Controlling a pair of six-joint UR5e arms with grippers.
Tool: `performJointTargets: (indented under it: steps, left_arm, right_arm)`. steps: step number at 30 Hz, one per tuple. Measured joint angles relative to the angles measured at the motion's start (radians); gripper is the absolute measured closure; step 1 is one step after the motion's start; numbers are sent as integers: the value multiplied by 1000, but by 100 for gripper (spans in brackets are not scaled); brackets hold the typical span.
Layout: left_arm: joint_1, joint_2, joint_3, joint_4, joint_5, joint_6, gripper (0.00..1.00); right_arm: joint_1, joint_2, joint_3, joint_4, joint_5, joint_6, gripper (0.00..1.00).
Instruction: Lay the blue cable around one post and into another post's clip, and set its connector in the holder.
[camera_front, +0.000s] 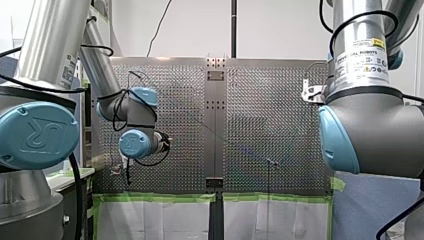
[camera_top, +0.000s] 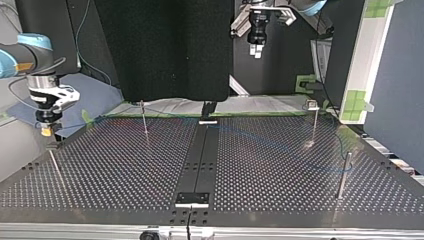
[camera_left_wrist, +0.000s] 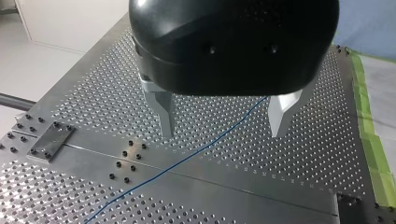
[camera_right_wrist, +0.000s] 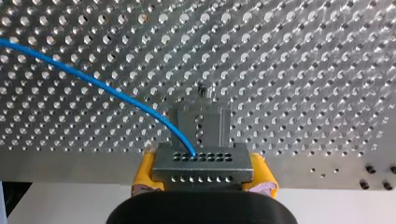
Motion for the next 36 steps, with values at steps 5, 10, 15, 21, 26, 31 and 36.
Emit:
performJointTargets:
  steps: [5, 10, 15, 21, 26, 31, 36]
  left_arm:
    - [1, 0, -2, 0, 0, 0, 0]
    - [2, 0, -3, 0, 0, 0, 0]
    - [2, 0, -3, 0, 0, -1, 0]
    - [2, 0, -3, 0, 0, -1, 0]
    - [2, 0, -4, 0, 0, -2, 0]
    - [5, 0, -4, 0, 0, -2, 0]
    - [7, 0, -5, 0, 0, -1, 0]
  right_arm:
    - [-11, 11, -12, 4, -2, -3, 100]
    - [-15, 38, -32, 11, -2, -15, 100]
    - [-16, 51, -50, 10, -15, -18, 100]
    - [-16, 63, -74, 17, -36, -20, 100]
    - [-16, 65, -87, 16, -56, -16, 100]
    - [-16, 67, -97, 16, -70, -12, 100]
    - [-17, 75, -105, 14, -82, -9, 100]
